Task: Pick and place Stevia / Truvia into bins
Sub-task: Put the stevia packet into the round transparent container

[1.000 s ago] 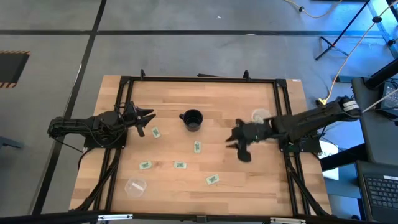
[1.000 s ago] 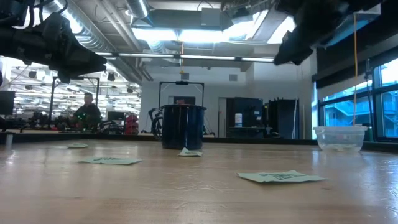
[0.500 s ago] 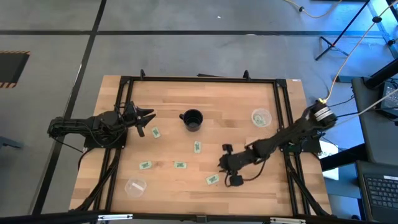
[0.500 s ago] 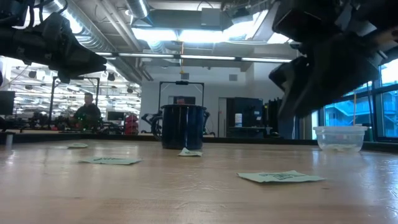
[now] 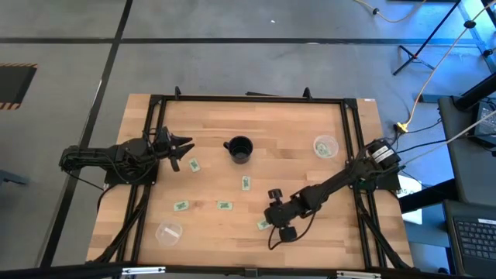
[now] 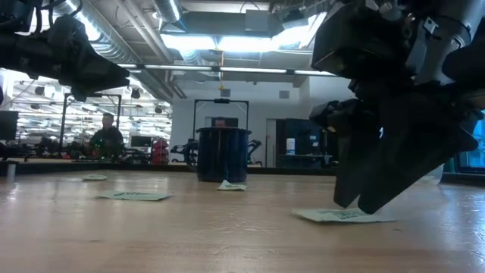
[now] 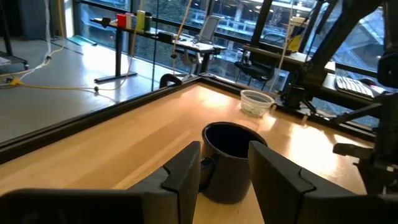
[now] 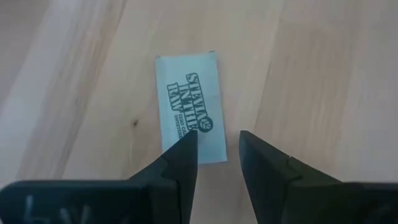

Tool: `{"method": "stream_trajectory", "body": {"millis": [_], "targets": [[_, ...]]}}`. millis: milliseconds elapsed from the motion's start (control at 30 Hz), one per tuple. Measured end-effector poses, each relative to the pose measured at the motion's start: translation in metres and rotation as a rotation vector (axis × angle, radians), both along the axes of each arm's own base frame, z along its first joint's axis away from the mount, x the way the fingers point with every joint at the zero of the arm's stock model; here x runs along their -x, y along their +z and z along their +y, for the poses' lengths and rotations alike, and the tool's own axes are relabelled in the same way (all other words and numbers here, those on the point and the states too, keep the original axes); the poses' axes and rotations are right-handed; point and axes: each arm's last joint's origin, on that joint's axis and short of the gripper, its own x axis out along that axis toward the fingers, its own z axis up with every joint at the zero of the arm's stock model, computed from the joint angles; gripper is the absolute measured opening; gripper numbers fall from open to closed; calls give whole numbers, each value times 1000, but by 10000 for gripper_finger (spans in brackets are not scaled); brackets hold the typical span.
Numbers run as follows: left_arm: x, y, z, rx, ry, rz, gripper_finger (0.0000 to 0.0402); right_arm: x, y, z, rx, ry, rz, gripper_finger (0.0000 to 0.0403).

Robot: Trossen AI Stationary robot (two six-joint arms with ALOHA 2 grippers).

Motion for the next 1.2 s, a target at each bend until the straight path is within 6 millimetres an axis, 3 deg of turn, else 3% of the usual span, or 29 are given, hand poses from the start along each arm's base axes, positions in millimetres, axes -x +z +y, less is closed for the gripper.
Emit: {"method": "stream_trajectory", "body": {"millis": [167,533,867,1000,1200], "targets": [[0,0,0,2,-18,1,130,-1,-5,0,-5,-26,14,118],[0,0,-1,3,-30,1,130,0,-6,-1,4,-36,29,41],[0,0,-1,3,-30,1,130,1,-3,-1,-4,-32,27,8],[0,0,-1,3,-30,1,130,9,11,-4,-24,-31,49,3],[0,0,-1,4,-30,1,130,28,66,-21,-49,-110,22,5]]}}
